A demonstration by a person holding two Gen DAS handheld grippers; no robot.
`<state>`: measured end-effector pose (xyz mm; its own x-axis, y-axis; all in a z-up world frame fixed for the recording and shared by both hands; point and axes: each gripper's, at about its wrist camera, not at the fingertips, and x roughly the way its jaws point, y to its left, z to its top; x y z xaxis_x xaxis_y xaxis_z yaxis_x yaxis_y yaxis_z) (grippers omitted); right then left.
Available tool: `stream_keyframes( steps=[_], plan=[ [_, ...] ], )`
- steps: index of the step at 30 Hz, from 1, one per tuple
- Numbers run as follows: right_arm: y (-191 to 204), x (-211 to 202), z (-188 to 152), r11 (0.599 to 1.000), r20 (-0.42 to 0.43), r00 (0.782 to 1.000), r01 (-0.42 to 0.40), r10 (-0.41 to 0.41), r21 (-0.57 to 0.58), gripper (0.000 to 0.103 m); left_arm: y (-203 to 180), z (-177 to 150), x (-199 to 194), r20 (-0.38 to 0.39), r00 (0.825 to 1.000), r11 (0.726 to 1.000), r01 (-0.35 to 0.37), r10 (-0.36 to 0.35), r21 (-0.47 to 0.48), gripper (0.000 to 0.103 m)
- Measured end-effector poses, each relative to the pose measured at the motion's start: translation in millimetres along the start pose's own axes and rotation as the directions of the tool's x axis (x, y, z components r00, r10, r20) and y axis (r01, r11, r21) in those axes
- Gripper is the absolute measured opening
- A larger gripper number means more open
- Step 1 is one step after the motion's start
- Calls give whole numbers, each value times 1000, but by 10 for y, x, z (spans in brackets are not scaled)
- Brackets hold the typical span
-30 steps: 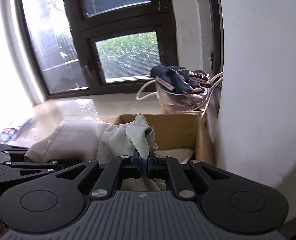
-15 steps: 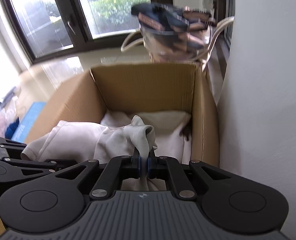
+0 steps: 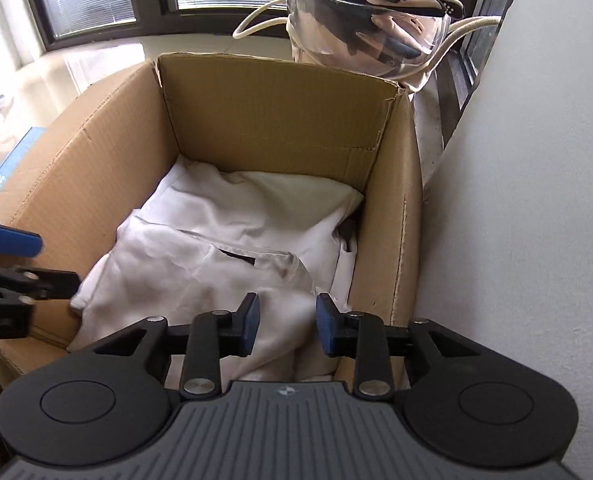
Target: Fold clothes
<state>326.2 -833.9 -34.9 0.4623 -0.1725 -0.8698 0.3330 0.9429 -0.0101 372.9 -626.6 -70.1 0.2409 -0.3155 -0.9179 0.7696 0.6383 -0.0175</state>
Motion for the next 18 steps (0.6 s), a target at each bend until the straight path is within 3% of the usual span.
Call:
stream_keyframes(
  steps=[6,16,18],
  plan=[
    [43,-82,-56,1000,0,1000,6,-6,-24,42,75,-75,-63,1,1000,999,28,-28,-33,54],
    [173,-221,-202,1000,-33,999,-21,20,-15,46,94,-185,-290,73,995,998,62,-61,-13,70],
    [194,-277,-216,1000,-33,999,-25,24,-9,53,94,-206,-336,85,994,998,68,-68,-1,75]
  ],
)
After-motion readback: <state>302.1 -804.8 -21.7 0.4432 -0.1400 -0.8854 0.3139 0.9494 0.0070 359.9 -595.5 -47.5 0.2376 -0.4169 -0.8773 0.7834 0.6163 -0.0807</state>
